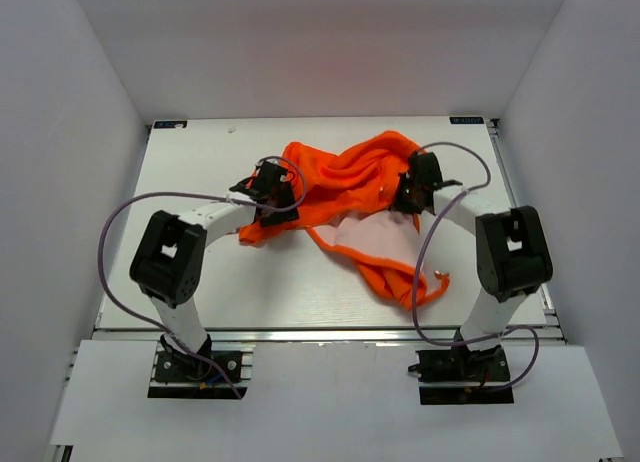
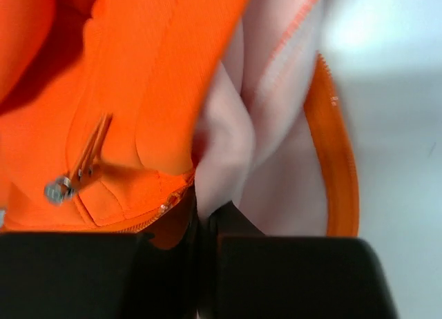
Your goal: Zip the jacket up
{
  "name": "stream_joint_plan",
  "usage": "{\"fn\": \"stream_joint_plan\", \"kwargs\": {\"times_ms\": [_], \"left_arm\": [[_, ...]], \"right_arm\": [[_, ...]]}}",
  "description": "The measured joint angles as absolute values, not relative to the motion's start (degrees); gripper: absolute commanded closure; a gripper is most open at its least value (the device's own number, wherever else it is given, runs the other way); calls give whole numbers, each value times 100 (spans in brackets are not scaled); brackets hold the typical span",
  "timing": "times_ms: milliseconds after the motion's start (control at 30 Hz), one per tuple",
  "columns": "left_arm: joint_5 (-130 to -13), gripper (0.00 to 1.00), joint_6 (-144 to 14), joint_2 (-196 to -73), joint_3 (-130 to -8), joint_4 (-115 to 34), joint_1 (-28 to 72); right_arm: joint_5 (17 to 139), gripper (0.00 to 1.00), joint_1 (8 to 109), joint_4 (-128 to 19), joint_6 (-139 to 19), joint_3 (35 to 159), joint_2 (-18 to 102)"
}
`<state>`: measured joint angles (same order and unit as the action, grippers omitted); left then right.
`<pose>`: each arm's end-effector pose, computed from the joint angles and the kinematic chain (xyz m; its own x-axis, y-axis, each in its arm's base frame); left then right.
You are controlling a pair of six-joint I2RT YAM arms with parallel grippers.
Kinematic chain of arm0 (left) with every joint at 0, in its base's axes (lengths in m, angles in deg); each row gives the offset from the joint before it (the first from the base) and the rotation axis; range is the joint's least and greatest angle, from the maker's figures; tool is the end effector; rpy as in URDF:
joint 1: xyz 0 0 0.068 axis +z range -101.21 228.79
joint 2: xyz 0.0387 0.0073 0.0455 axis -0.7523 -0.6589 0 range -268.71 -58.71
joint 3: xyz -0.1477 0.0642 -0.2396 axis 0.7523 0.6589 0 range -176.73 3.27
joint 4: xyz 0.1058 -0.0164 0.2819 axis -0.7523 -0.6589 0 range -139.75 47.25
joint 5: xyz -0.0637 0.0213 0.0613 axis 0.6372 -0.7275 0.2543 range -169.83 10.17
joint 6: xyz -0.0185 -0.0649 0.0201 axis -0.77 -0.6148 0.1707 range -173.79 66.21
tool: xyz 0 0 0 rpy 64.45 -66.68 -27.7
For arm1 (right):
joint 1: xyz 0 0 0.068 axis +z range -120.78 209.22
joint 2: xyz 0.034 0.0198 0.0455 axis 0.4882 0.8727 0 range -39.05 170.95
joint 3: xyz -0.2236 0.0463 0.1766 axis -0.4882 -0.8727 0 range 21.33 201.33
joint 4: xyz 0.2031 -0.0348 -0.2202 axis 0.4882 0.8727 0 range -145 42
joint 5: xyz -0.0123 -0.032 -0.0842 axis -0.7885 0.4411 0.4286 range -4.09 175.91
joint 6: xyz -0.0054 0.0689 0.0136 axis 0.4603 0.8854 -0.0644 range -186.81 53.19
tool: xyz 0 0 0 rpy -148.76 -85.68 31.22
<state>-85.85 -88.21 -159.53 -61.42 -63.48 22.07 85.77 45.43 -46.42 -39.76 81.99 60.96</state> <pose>0.3706 -0.1798 0.1579 -0.8408 -0.2061 -0.5006 -0.0962 0.9668 -0.2365 0.4006 0.1165 0.1561 -0.7625 0.2519 -0.5959 0.0742 0.9490 0.3063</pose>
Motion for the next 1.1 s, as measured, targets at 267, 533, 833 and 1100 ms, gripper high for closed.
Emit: {"fn": "stream_joint_plan", "kwargs": {"times_ms": [267,533,833,1100], "left_arm": [[-8804,100,-8705,-16538,-6708,-6744,2220],[-9112,100,-8707,-15148,-6310,-6705,2222],[-10478,100,-8836,-13225,-6732,-6914,2279],[-11007,100,-8795,-13332,-7307,-7214,2351]], "right_arm": [[9056,43,4420,-4266,-4518,9430,6277],[9126,27,4385,-3512,-4719,7950,4135],[8564,11,4385,-2658,-4402,6291,1287],[7873,85,4385,-2664,-4359,5543,1473]]}}
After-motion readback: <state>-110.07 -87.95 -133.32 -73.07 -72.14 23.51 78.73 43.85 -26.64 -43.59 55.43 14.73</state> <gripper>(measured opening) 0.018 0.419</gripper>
